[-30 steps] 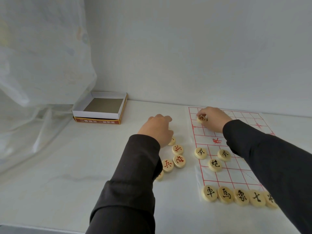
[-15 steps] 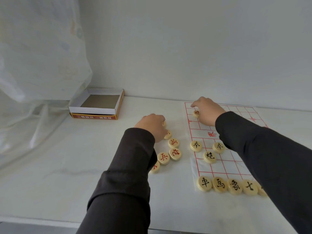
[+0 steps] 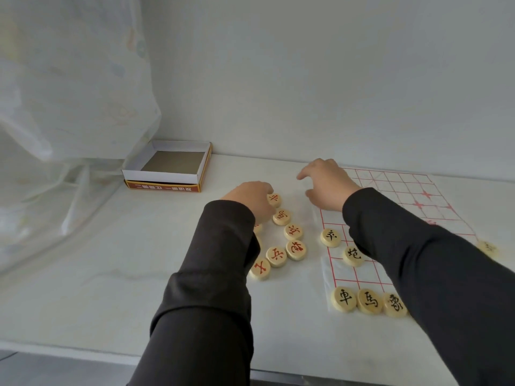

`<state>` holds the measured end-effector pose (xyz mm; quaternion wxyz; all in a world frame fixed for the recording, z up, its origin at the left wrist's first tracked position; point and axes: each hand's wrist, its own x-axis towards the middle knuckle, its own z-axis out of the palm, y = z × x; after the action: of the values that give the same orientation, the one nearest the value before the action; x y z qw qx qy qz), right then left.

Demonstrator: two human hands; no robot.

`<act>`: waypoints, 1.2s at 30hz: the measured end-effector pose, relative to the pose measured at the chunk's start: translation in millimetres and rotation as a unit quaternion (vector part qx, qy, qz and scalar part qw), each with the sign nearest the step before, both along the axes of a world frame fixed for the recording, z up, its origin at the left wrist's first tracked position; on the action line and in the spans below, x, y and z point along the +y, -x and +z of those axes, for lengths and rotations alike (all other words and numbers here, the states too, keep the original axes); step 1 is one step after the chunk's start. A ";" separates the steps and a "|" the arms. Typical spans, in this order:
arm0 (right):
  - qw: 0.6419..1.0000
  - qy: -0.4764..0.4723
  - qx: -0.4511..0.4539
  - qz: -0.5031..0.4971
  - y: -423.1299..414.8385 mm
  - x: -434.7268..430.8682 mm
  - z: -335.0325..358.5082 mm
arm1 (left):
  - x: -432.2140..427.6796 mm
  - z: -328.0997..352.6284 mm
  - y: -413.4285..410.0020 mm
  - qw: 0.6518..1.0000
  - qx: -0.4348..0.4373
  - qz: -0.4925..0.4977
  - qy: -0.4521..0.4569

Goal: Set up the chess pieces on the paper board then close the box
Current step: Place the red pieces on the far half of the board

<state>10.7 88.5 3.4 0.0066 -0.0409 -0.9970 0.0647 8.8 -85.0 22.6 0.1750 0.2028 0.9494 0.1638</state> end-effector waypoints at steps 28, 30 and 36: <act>0.992 -0.006 -0.107 -0.072 14.0 63.0 2.4 | 4.5 4.1 2.0 0.994 0.065 0.012 -0.093; 0.990 0.004 -0.100 -0.095 13.8 66.3 3.7 | 7.4 3.6 0.3 0.994 0.066 0.006 -0.092; 0.992 0.023 -0.121 -0.030 11.3 70.8 7.1 | 11.6 1.3 -1.3 0.995 0.050 0.002 -0.084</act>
<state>-0.6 159.3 10.6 -0.1129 -0.0781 -0.9871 0.0819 10.1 -73.5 23.9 0.1089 0.2228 0.9403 0.2330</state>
